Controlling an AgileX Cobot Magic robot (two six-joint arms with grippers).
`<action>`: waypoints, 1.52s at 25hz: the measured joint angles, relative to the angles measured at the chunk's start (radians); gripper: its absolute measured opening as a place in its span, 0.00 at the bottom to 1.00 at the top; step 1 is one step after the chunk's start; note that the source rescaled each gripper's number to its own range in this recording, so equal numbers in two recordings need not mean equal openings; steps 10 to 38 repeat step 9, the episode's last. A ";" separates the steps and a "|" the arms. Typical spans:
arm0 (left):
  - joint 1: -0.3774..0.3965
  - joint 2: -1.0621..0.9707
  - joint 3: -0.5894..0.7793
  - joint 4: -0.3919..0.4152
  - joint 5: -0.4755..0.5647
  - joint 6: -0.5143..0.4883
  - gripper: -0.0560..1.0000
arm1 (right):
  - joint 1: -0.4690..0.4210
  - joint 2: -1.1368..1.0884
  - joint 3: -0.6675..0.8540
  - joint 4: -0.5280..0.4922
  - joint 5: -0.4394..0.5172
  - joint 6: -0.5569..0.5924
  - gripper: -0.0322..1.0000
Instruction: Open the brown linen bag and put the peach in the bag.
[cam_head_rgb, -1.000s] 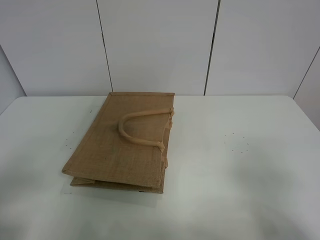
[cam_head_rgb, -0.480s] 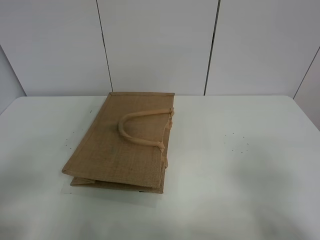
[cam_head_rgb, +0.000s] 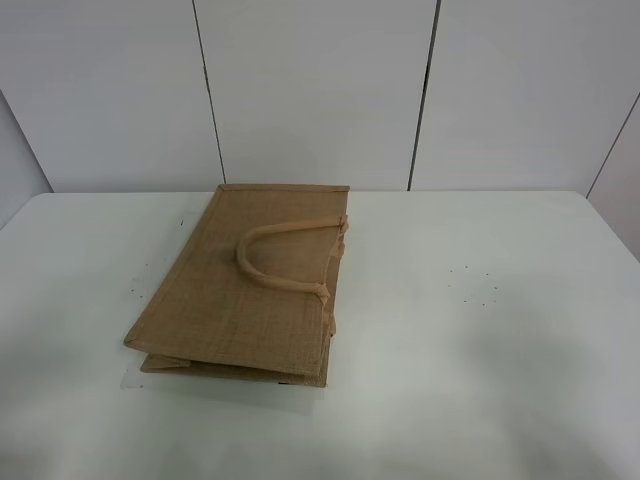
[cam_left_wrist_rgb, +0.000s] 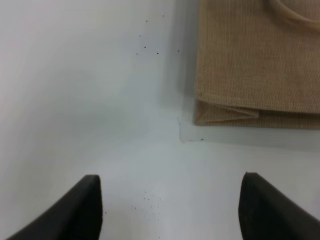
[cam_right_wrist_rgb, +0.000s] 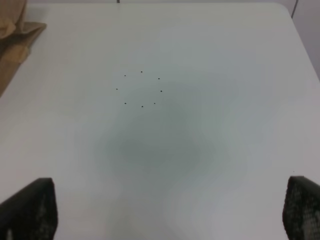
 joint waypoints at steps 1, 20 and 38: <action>0.000 0.000 0.000 0.000 0.000 0.000 0.79 | 0.000 0.000 0.000 0.000 0.000 0.000 1.00; 0.000 0.000 0.000 0.000 0.000 0.000 0.79 | 0.000 0.000 0.000 0.000 0.000 0.000 1.00; 0.000 0.000 0.000 0.000 0.000 0.000 0.79 | 0.000 0.000 0.000 0.000 0.000 0.000 1.00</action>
